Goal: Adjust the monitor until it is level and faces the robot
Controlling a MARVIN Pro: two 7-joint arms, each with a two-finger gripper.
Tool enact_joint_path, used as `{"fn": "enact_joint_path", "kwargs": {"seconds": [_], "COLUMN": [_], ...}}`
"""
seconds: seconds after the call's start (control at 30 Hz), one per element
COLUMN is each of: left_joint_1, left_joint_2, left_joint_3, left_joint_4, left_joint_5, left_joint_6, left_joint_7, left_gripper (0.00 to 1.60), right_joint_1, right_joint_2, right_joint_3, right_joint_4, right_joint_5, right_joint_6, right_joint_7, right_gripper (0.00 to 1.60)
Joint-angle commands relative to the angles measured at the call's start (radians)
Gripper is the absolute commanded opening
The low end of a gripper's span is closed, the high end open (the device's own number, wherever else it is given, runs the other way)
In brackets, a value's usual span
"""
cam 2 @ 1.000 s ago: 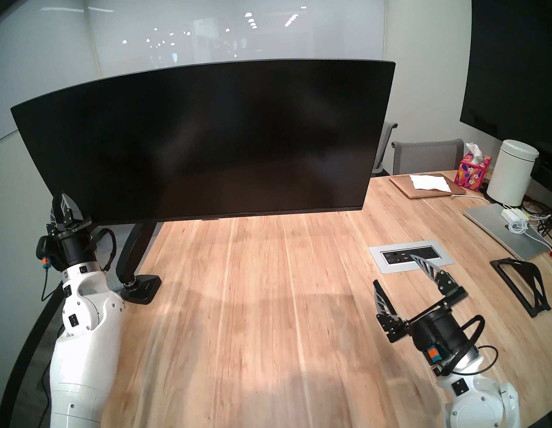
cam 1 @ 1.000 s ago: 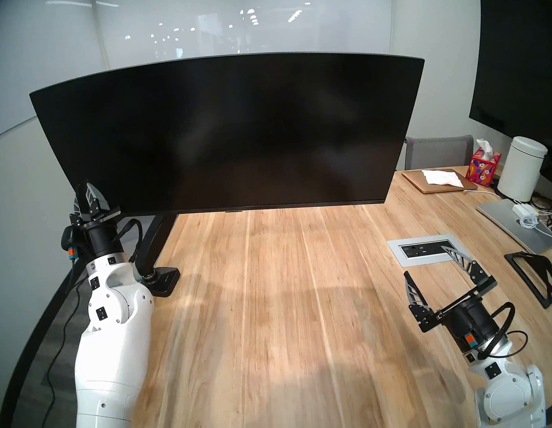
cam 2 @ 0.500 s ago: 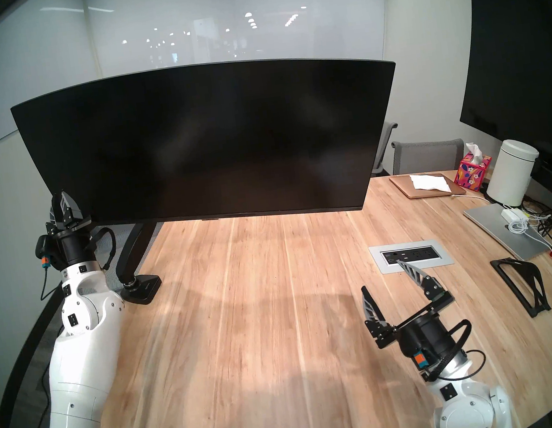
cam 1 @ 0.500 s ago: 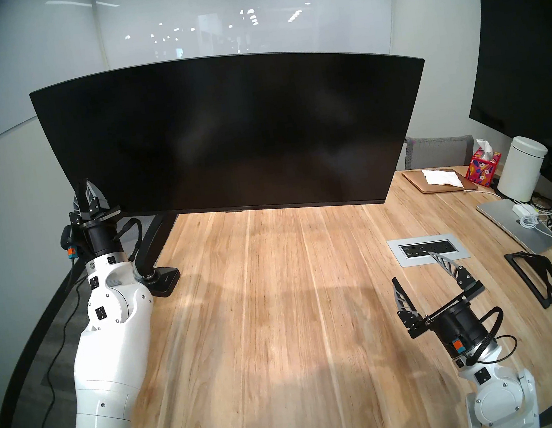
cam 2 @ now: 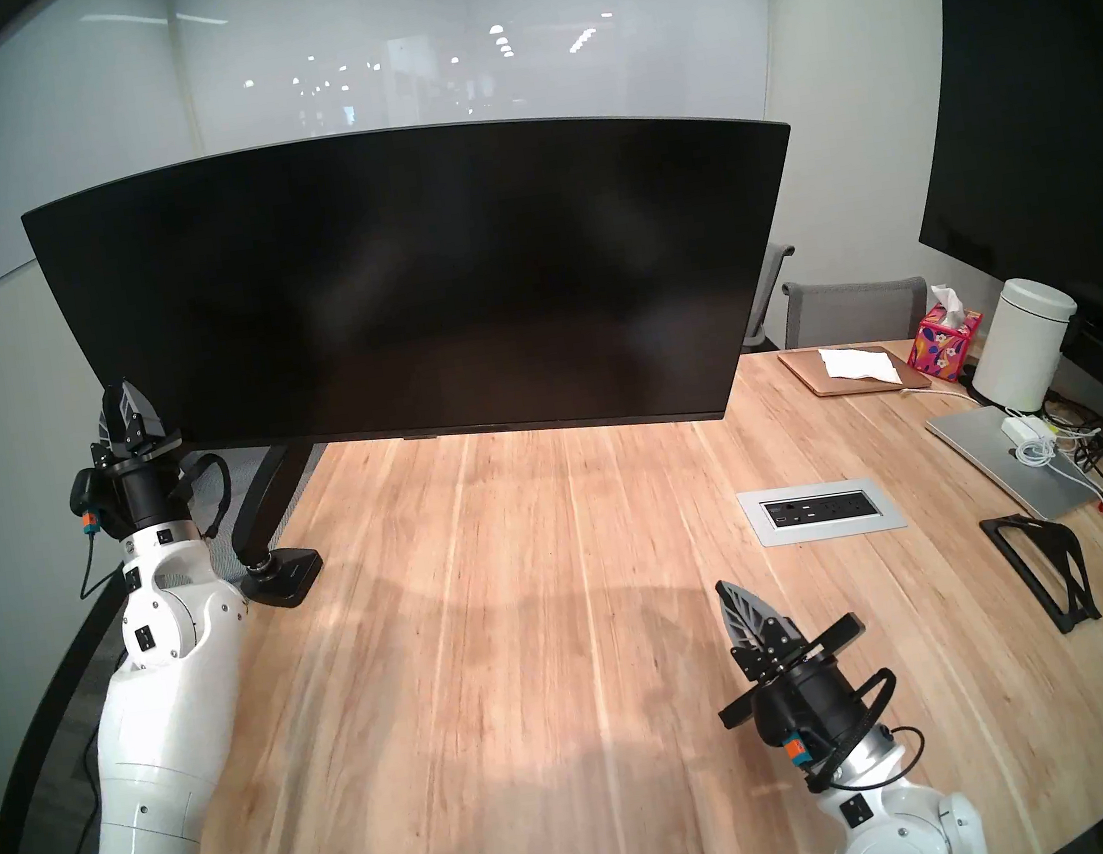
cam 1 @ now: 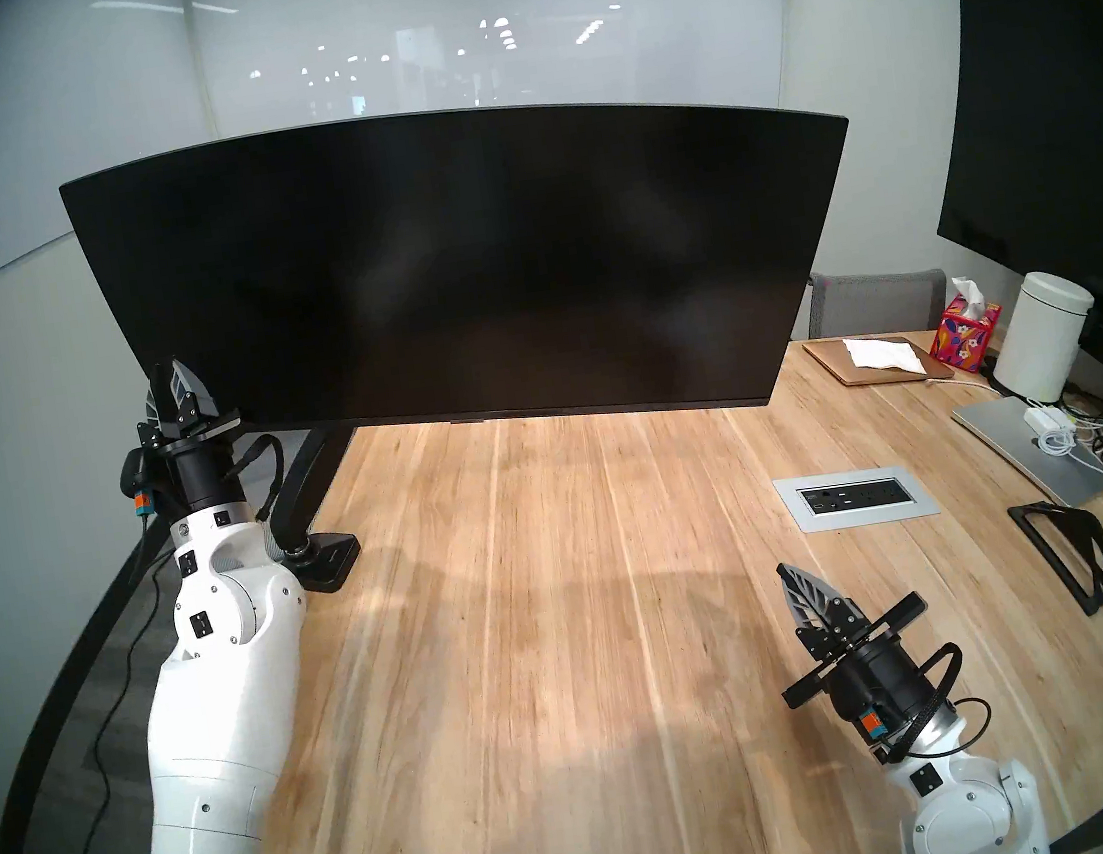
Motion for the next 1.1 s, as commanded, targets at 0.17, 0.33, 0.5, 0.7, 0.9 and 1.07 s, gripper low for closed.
{"fn": "enact_joint_path", "kwargs": {"seconds": [0.17, 0.33, 0.5, 0.7, 0.9, 1.07], "left_joint_1": [-0.008, -0.008, -0.008, -0.008, -0.008, -0.008], "left_joint_2": [-0.002, -0.003, -0.003, -0.003, -0.003, -0.004], "left_joint_3": [-0.001, -0.001, -0.001, -0.002, -0.002, -0.002], "left_joint_4": [-0.022, -0.022, -0.022, -0.022, -0.022, -0.022], "left_joint_5": [-0.002, -0.002, -0.002, -0.002, -0.002, -0.002], "left_joint_6": [-0.002, -0.002, -0.002, -0.001, -0.001, -0.001], "left_joint_7": [0.000, 0.000, -0.001, -0.001, -0.001, -0.002], "left_gripper": [0.78, 0.78, 0.78, 0.78, 0.78, 0.78], "right_joint_1": [0.015, 0.028, 0.040, 0.054, 0.060, 0.066], "right_joint_2": [-0.014, -0.014, -0.014, -0.020, -0.031, -0.039], "right_joint_3": [0.010, 0.025, 0.034, 0.040, 0.042, 0.041], "right_joint_4": [-0.021, -0.020, -0.010, 0.001, 0.011, 0.021], "right_joint_5": [-0.022, -0.020, -0.017, -0.032, -0.062, -0.103], "right_joint_6": [-0.017, -0.009, -0.005, -0.003, -0.001, -0.011], "right_joint_7": [-0.040, -0.040, -0.035, -0.038, -0.047, -0.068], "right_gripper": [0.00, 0.00, 0.00, 0.00, 0.00, 0.00]}}
